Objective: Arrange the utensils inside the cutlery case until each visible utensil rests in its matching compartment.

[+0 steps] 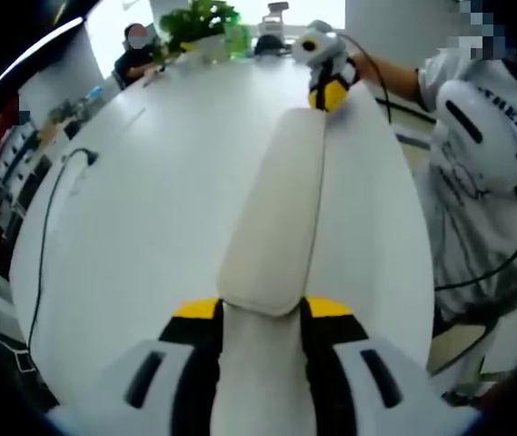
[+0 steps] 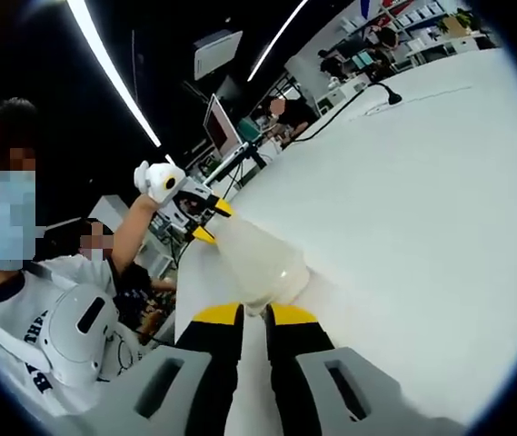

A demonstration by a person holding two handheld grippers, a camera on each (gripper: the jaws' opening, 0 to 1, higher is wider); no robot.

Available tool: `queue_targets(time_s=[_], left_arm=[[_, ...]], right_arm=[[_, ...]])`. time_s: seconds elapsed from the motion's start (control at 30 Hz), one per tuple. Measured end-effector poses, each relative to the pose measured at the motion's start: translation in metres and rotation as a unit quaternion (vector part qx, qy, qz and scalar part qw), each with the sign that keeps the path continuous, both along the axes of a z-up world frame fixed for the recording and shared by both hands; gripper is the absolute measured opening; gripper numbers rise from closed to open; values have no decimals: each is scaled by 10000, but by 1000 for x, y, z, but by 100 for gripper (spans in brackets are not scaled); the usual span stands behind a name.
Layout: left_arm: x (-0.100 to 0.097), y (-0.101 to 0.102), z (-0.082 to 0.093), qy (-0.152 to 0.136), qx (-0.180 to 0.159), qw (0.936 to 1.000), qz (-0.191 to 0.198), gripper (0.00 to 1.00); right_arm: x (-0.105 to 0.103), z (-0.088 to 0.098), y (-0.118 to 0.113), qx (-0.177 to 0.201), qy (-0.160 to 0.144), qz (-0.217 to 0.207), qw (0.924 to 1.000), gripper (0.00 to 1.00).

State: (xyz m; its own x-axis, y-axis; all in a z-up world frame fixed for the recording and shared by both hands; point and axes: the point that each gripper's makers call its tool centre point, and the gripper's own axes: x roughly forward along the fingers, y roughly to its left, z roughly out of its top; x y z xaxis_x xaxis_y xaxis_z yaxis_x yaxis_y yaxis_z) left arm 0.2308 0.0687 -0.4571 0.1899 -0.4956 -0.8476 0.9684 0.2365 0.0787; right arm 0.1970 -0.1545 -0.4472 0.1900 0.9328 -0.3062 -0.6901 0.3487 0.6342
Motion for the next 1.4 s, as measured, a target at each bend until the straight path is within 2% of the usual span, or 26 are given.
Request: queue_targets(time_s=[0.33, 0.57, 0.73, 0.8, 0.87, 0.93, 0.97, 1.07, 1.13, 1.2, 1.27, 1.3, 1.33, 1.4], left_arm=[[-2, 6, 1, 35, 91, 10000, 6, 35], [-1, 18, 17, -158, -20, 9996, 225, 31], [3, 14, 39, -481, -533, 9962, 502, 27], [3, 12, 41, -465, -714, 9945, 603, 26], [3, 13, 37, -396, -747, 9939, 705, 25], [7, 11, 36, -536, -827, 9920, 792, 25], [12, 10, 39, -686, -969, 9893, 844, 23], [19, 13, 48, -556, -1440, 9797, 1278, 22], [28, 17, 54, -623, -1725, 9697, 1611, 22], [40, 25, 58, -859, -1855, 9586, 1984, 22], [50, 27, 66, -1114, -2167, 9419, 2312, 21], [55, 26, 73, -1260, -2419, 9302, 2456, 20], [57, 26, 78, -1340, -2703, 9150, 2680, 20], [57, 25, 80, -1499, -2918, 9021, 2804, 20]], right_arm=[[3, 7, -6, 38, -128, -134, 9998, 10], [6, 7, -11, 226, -54, -390, 9990, 16], [3, 7, -9, 268, -19, -370, 9990, 17], [1, 7, -7, 263, -64, -332, 9991, 18], [1, 7, -4, 281, -72, -304, 9991, 19], [2, 7, -2, 292, -96, -288, 9991, 20], [4, 7, -1, 298, -104, -306, 9990, 21], [11, 8, 0, 341, -70, -385, 9987, 21], [13, 7, -2, 275, -86, -471, 9985, 23], [16, 7, -4, 219, -165, -620, 9977, 23], [24, 14, -5, 441, -154, -1032, 9936, 23], [29, 19, -6, 610, -203, -1276, 9897, 23], [32, 23, -7, 788, -211, -1484, 9856, 23], [34, 25, -7, 967, -123, -1779, 9792, 23]])
